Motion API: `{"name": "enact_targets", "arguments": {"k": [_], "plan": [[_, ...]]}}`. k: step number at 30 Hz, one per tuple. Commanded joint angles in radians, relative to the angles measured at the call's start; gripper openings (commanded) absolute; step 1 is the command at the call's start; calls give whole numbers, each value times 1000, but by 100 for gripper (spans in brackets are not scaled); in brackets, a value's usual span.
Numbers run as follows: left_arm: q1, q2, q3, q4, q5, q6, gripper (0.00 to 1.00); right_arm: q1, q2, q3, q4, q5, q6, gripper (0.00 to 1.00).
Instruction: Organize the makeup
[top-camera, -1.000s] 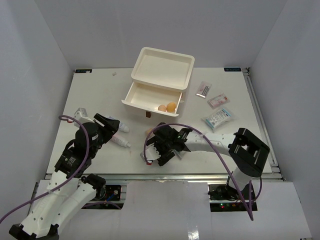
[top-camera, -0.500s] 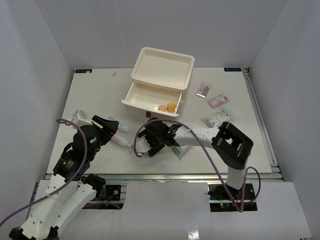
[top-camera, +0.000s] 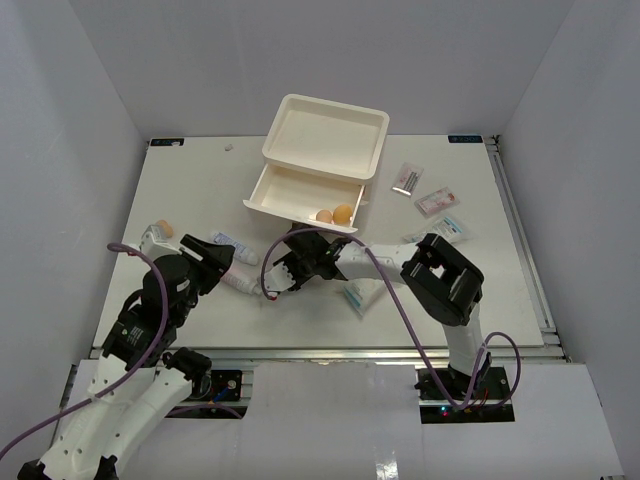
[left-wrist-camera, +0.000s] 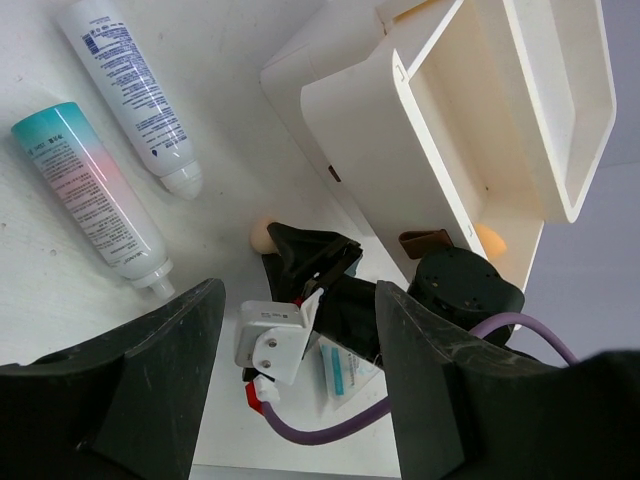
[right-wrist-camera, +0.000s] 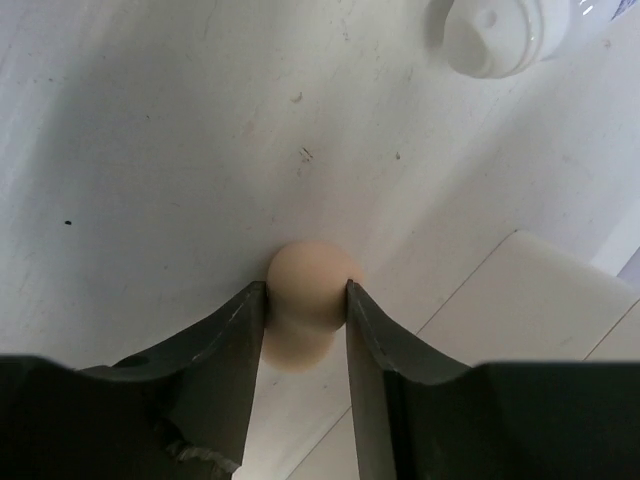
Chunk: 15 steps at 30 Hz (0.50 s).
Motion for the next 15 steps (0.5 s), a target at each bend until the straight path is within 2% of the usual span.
{"name": "enact_targets", "arguments": {"k": [1, 8, 15], "plan": [[5, 17, 18, -4, -4, -5, 72, -5, -3, 2, -95, -55, 7, 37], [4, 33, 10, 8, -6, -2, 72, -6, -102, -31, -129, -201, 101, 13], [4, 60, 9, 24, -15, 9, 72, -6, -256, -64, -157, -319, 215, 9]]}}
